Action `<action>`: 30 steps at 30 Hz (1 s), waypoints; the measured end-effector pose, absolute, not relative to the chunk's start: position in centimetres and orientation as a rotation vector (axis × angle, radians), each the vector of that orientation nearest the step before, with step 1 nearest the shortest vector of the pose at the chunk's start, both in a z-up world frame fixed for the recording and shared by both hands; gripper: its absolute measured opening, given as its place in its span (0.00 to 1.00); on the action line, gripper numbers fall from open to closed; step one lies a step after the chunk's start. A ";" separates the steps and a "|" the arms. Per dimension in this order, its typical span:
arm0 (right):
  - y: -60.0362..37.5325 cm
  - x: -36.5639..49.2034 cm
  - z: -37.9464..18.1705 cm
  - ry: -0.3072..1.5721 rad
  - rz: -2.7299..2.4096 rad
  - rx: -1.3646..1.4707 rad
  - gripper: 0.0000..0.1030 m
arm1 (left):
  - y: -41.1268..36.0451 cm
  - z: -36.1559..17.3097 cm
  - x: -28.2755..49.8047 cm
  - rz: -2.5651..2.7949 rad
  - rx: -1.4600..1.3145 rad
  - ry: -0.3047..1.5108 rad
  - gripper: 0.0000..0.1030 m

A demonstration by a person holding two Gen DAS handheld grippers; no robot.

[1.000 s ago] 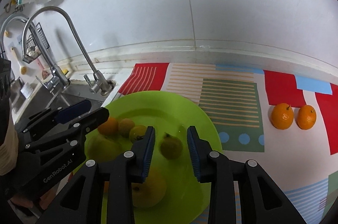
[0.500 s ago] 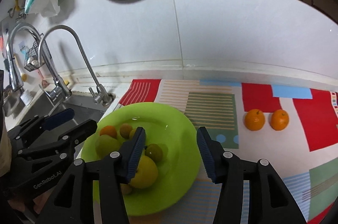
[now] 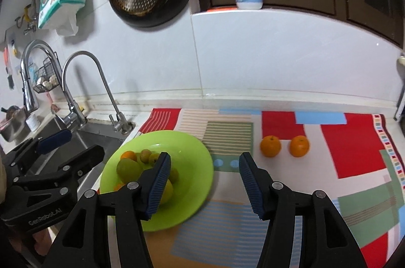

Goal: Organize fruits
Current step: 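Move both open tools toward the last two oranges on the cloth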

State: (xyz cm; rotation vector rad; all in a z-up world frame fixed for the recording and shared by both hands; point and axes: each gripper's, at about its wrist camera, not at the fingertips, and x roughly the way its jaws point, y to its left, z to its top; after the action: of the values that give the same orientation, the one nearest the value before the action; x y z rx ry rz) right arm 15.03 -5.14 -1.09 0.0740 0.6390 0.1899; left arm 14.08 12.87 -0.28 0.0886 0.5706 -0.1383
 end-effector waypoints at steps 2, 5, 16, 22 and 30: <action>-5.8 14.3 -0.7 0.630 0.182 0.070 0.61 | 12.3 0.1 13.5 -0.135 0.086 0.560 0.82; -6.8 13.3 -0.1 0.607 0.167 0.062 0.62 | 11.4 0.7 12.7 -0.129 0.081 0.545 0.83; -11.0 10.7 2.0 0.544 0.137 0.036 0.64 | 7.2 2.2 10.8 -0.137 0.087 0.507 0.85; -13.6 10.2 2.7 0.525 0.133 0.005 0.64 | 4.3 2.8 10.3 -0.150 0.104 0.476 0.85; -16.5 10.8 3.1 0.511 0.156 -0.055 0.64 | 0.8 2.9 10.5 -0.183 0.130 0.449 0.85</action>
State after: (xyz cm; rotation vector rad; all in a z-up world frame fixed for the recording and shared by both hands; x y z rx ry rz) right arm 10.82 -16.47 3.07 -0.0551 0.5112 0.1559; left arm 10.50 0.82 2.95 0.1295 0.4488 -0.1828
